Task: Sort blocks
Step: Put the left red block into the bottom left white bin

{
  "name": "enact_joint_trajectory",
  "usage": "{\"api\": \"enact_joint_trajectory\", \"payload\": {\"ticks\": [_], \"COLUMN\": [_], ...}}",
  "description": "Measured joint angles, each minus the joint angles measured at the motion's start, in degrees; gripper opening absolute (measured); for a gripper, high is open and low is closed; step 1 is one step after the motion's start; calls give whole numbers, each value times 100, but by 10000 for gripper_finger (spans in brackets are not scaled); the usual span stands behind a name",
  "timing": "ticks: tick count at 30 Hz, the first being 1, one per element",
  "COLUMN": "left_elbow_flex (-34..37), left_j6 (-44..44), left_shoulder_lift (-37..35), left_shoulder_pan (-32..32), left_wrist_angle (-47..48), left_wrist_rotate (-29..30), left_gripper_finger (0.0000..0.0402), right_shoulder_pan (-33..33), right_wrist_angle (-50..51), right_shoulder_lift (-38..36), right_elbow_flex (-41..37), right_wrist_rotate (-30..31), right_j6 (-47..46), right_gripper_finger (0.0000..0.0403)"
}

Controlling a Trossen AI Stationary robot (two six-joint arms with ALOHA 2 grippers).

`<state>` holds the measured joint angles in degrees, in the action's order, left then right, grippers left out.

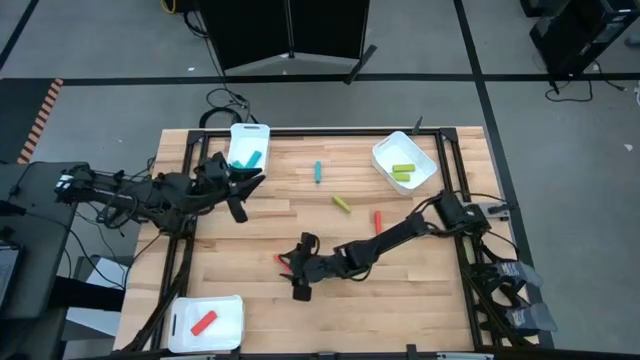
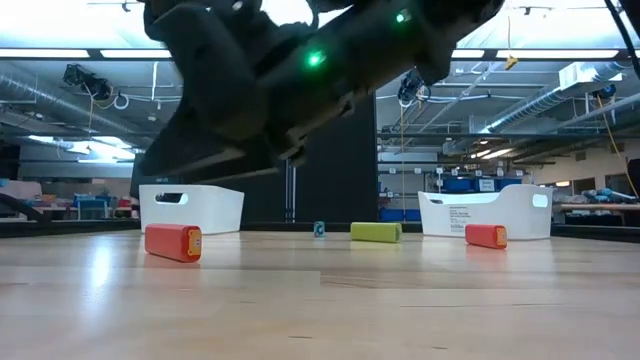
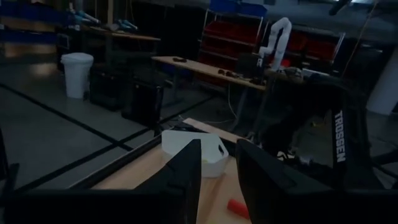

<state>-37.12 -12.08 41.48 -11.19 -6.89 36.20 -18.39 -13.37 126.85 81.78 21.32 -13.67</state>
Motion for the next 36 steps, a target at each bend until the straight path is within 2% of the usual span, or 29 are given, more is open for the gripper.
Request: {"api": "enact_joint_trajectory", "payload": {"ticks": [7, 13, 17, 22, 23, 29, 36], "left_elbow_flex": [89, 87, 89, 89, 89, 89, 85], "left_j6": [-15, 48, 89, 90, 91, -21, -318], "left_shoulder_lift": [-69, -71, -71, -69, -69, -71, -101], "left_shoulder_pan": [-111, -202, -234, -250, -250, -250, -248], "left_wrist_angle": [17, -24, -55, -103, -103, -118, -151], "left_wrist_rotate": [1, 5, 7, 7, 5, -3, -340], "left_gripper_finger": [108, 108, 108, 108, 108, 108, 108], "right_shoulder_pan": [36, 91, 92, 90, 90, 96, 27], "right_wrist_angle": [492, 612, 634, 480, 440, -169, -470], "right_shoulder_lift": [454, 671, 688, 686, 686, 688, 768], "right_elbow_flex": [311, 323, 330, 320, 316, 466, 1545], "right_wrist_rotate": [2, 112, 177, 179, 173, -209, -811], "right_j6": [-640, -929, -1016, -753, -700, -467, 670], "right_gripper_finger": [268, 247, 194, 76, 66, 69, 69]}}
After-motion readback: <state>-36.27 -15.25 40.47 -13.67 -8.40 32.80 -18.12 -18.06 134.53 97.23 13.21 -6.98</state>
